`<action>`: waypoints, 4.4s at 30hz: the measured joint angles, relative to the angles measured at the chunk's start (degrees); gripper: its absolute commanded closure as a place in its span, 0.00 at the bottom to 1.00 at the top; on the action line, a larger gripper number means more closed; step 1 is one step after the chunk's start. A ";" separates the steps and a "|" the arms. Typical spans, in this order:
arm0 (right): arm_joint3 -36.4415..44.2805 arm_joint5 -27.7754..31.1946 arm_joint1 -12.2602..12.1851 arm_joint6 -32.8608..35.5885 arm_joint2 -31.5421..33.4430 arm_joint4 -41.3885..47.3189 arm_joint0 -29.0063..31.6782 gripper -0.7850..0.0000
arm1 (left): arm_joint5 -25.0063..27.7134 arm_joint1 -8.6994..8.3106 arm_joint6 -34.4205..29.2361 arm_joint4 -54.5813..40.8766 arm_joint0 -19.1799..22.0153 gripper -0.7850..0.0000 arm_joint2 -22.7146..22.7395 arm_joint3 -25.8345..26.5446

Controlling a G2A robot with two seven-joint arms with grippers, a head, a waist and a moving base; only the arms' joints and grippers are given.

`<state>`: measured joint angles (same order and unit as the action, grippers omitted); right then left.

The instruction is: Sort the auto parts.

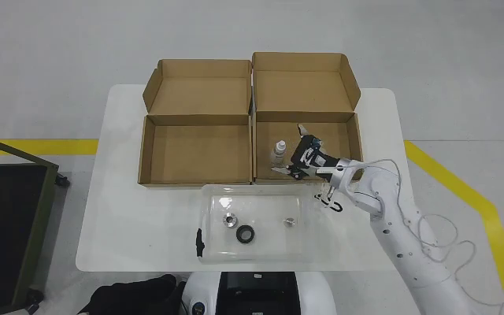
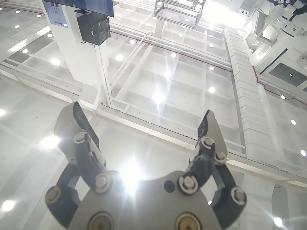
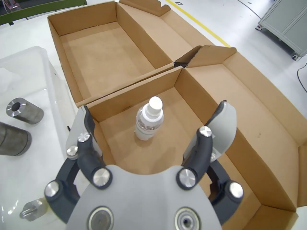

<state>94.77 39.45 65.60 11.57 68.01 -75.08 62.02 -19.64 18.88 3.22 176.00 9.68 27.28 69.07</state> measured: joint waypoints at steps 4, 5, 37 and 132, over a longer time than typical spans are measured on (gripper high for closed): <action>7.74 3.39 -1.09 3.82 3.45 1.02 4.86 0.00 | 0.00 0.00 0.00 0.00 0.00 0.00 0.00 0.00; 9.39 4.26 -1.31 4.68 4.09 1.24 5.97 0.00 | 0.00 0.00 0.00 0.00 0.00 0.00 0.00 0.00; 26.57 14.56 -4.47 35.18 -1.62 -6.74 16.77 0.06 | 0.00 0.00 0.00 0.00 0.00 0.00 0.00 0.00; 17.08 6.33 -6.38 -16.92 -0.82 14.67 4.89 1.00 | 0.00 0.00 0.00 0.00 0.00 0.00 0.00 0.00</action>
<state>111.85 45.78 59.22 -5.35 67.19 -60.41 66.91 -19.64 18.88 3.22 176.00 9.68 27.28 69.07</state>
